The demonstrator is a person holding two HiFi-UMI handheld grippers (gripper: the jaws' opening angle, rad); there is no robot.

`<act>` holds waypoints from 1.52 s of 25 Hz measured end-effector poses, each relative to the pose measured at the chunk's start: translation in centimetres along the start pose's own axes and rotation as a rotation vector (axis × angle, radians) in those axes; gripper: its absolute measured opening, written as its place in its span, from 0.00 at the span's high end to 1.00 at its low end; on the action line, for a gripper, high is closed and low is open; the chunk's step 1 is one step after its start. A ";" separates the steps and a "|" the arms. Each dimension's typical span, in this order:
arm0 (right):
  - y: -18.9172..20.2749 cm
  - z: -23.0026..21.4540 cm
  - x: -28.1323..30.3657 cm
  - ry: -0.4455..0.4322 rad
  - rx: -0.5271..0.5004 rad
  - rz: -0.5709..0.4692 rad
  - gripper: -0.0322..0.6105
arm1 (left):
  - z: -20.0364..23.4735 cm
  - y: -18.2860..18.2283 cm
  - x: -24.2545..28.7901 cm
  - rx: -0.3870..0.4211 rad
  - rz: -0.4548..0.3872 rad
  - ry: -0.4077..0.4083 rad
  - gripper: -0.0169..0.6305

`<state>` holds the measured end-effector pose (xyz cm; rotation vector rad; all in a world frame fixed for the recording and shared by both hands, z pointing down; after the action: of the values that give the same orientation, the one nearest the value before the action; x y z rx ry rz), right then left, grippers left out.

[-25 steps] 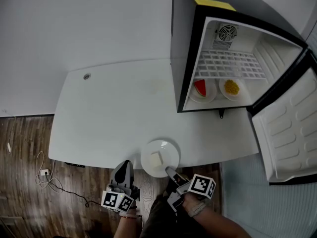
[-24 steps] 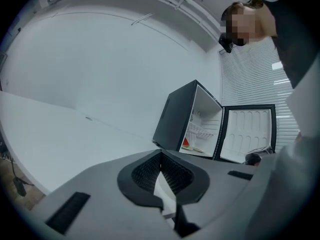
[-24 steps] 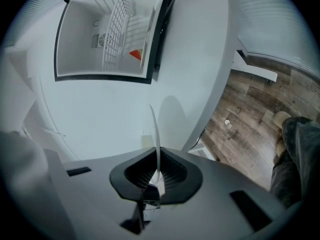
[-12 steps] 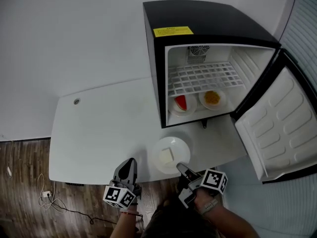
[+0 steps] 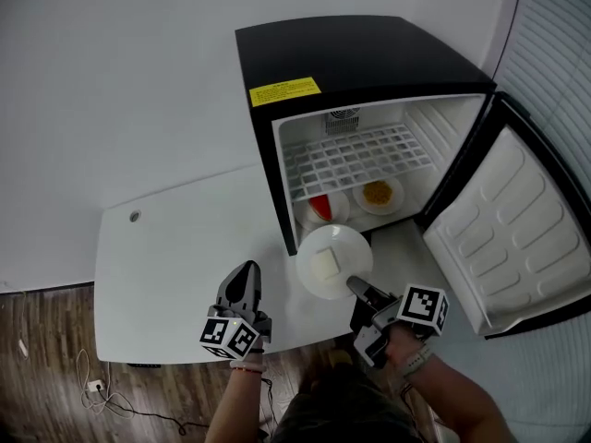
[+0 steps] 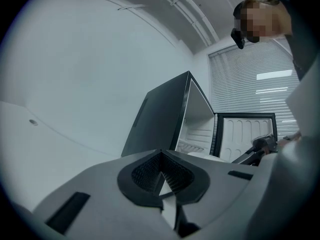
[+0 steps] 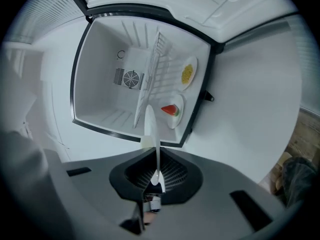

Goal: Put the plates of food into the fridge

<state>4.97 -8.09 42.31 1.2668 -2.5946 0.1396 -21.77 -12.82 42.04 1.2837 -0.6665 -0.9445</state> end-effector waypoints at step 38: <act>-10.4 9.1 11.7 -0.043 0.221 -0.063 0.92 | 1.2 -2.5 9.4 -0.004 -0.041 -0.046 0.96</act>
<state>4.58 -25.14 36.38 1.4378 -2.6300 0.4015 -18.75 -21.68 39.01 1.2793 -0.6757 -1.0109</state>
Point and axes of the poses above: the fingertips, and each gripper's own axes: x forward along the fingers, z to its left, y out of its underside, the point moved 6 cm from there along -x, backward along the fingers, and after that the axes turned 8 degrees about x, right-handed, at the moved point
